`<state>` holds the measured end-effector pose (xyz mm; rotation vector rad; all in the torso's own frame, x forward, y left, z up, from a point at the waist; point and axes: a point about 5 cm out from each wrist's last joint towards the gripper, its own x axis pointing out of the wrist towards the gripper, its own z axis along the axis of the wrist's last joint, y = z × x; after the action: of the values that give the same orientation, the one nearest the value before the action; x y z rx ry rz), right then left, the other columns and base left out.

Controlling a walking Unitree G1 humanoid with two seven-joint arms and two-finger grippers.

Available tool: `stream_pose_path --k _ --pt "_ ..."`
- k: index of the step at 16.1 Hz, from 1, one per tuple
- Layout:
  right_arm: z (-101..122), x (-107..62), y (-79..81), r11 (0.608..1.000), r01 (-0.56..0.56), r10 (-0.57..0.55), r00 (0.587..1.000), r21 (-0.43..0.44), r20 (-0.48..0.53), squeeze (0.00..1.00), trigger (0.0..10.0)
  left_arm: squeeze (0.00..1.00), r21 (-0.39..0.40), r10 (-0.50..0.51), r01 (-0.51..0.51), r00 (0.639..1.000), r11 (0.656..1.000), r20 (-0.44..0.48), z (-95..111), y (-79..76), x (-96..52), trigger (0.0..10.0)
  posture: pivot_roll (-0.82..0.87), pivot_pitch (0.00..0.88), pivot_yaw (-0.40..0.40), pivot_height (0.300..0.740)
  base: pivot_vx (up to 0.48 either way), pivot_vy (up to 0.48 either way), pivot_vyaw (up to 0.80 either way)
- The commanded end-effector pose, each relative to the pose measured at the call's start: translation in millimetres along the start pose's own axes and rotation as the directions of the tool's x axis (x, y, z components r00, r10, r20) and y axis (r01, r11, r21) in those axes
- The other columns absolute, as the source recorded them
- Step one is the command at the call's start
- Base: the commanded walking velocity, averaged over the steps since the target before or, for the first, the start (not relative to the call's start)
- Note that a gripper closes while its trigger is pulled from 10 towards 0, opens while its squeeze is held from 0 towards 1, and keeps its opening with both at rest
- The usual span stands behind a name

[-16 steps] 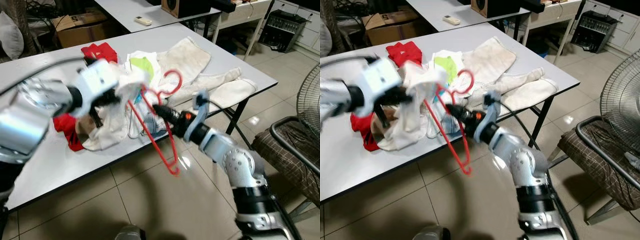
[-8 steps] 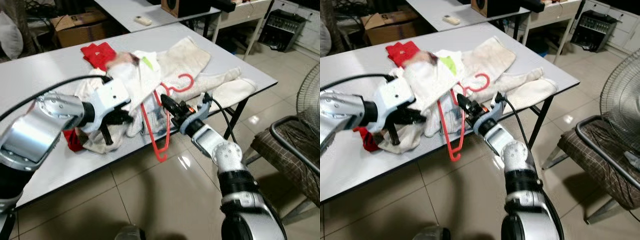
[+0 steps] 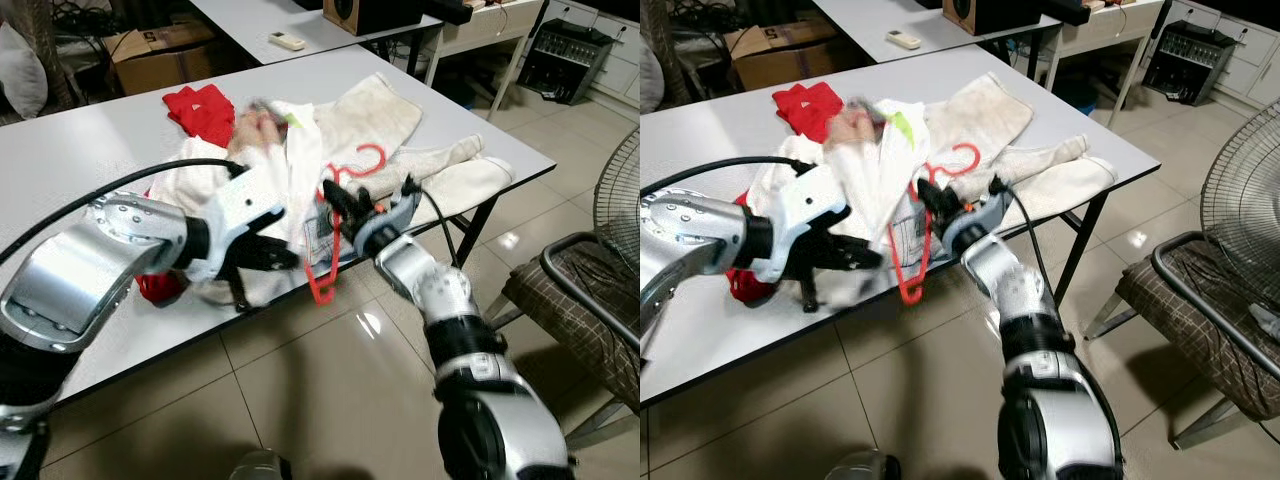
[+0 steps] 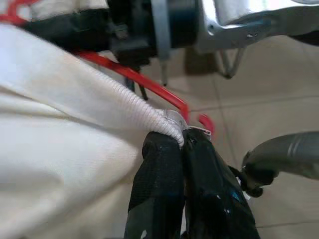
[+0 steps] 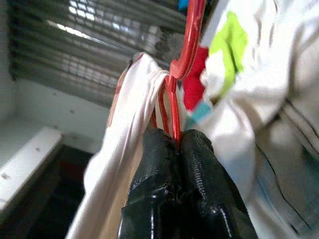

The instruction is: Hang hanger

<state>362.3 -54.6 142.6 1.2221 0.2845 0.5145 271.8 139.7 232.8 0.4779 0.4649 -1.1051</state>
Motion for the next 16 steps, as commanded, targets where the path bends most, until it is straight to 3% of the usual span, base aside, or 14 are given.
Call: stream_pose_path --k 1,4,6,10,12,13,16 --pt "-43 31.0 52.0 0.981 -0.138 0.143 0.990 0.140 -0.023 0.00 10.0 0.00 -0.001 -0.053 0.053 0.998 0.999 0.021 4 -5.6 -1.3 0.0 0.18 0.037 0.027 0.740 0.000 0.000 0.00" --pt "-42 36.4 61.7 0.963 -0.161 0.164 0.986 0.215 0.004 0.00 10.0 0.00 -0.024 -0.052 0.054 0.997 0.998 0.051 6 -6.4 3.2 0.0 0.18 0.036 0.026 0.740 0.000 0.000 0.00" --pt "-43 38.6 64.6 0.964 -0.166 0.168 0.986 0.208 0.006 0.00 10.0 0.00 -0.070 -0.067 0.077 0.988 0.995 0.138 17 -6.8 6.7 0.0 0.17 0.039 0.027 0.740 0.000 0.000 0.00" --pt "-41 44.7 68.1 0.964 -0.153 0.144 0.988 0.220 0.057 0.00 10.0 0.00 -0.139 -0.214 0.276 0.912 0.951 0.350 45 -22.7 14.8 0.0 0.18 0.040 0.027 0.740 0.000 0.000 0.00" --pt "-40 46.3 69.0 0.966 -0.144 0.131 0.989 0.214 0.073 0.00 10.0 0.00 -0.163 -0.234 0.322 0.883 0.933 0.407 52 -25.6 17.1 0.0 0.18 0.040 0.028 0.740 0.000 0.000 0.00" --pt "-37 47.4 69.7 0.956 -0.147 0.126 0.987 0.254 0.098 0.00 10.0 0.00 -0.215 -0.211 0.330 0.874 0.919 0.437 56 -23.2 19.7 0.0 0.18 0.041 0.030 0.740 0.000 0.000 0.00" --pt "-36 48.0 72.0 0.942 -0.161 0.137 0.985 0.293 0.103 0.00 10.0 0.00 -0.238 -0.174 0.275 0.911 0.931 0.374 46 -20.5 24.1 0.0 0.17 0.043 0.033 0.740 0.000 0.000 0.00"
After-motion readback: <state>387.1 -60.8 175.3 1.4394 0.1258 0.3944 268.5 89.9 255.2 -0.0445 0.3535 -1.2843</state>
